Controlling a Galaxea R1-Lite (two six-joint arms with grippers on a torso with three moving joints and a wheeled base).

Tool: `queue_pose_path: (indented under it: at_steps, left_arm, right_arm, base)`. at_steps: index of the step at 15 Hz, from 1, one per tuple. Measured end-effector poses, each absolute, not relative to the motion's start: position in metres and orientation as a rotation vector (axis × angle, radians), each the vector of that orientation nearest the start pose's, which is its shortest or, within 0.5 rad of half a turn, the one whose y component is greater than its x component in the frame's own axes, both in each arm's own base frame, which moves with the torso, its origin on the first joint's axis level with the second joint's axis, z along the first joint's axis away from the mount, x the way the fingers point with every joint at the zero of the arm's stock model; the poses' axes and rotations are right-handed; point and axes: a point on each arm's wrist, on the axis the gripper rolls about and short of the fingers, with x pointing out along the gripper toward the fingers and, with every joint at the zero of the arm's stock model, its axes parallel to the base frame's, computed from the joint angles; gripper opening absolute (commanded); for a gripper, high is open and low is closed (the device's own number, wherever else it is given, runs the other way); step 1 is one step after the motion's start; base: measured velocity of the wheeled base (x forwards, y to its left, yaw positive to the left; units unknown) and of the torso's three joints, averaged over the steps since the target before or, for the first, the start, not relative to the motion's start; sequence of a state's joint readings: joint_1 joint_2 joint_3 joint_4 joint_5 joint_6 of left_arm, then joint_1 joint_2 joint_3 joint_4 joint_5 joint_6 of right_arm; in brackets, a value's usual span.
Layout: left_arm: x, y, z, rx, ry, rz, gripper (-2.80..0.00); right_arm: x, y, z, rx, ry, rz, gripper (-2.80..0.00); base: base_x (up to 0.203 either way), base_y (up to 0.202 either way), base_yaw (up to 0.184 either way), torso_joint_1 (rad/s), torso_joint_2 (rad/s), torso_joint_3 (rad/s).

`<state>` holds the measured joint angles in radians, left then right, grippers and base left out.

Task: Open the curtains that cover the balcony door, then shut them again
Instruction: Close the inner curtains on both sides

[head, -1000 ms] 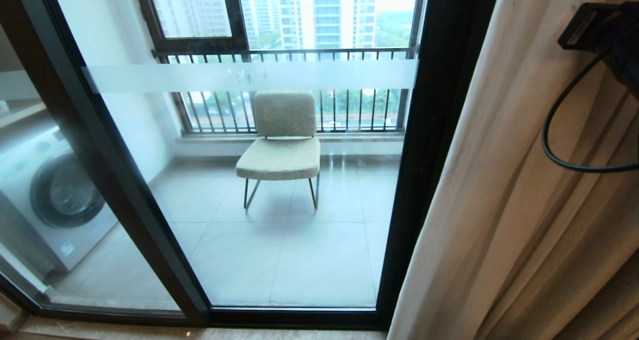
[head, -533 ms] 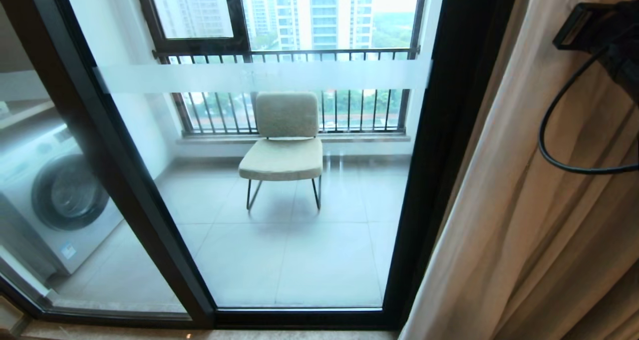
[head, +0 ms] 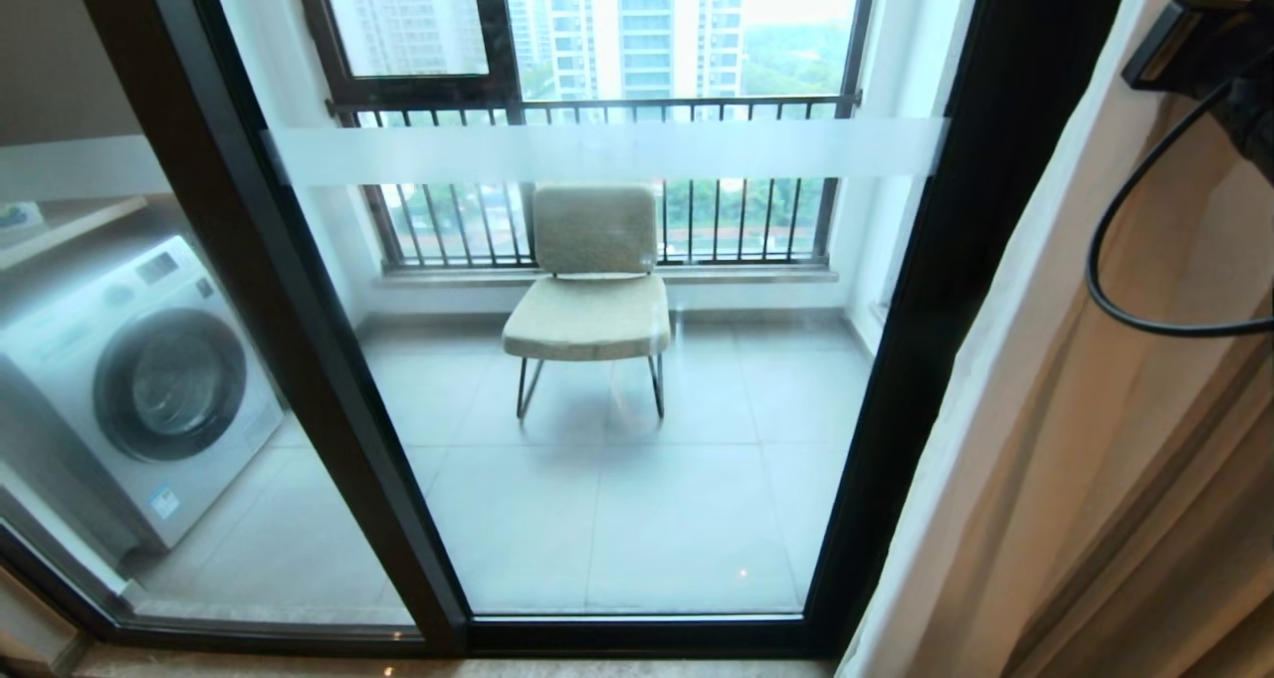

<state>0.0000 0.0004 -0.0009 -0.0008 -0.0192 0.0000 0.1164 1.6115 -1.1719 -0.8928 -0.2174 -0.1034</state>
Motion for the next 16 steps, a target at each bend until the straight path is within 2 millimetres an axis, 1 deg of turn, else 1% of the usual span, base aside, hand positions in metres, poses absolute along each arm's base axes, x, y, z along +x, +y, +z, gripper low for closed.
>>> queue_pose_path:
  at_steps: [7,16]
  left_arm:
    - [-0.0228,-0.0004,0.0756,0.000,0.000,-0.020,-2.80]
    - [-0.0228,-0.0004,0.0759,0.000,-0.002,-0.020,-2.80]
  right_arm:
    - [0.2945,0.0304,0.3373,-0.026,-0.438,-0.119,-2.80]
    - [0.2963,0.0379,0.3356,-0.023,-0.432,-0.096,-2.80]
  base:
    - [0.000,0.193,0.000,0.001,0.00,0.003]
    - [0.000,0.189,0.000,0.004,0.00,0.004]
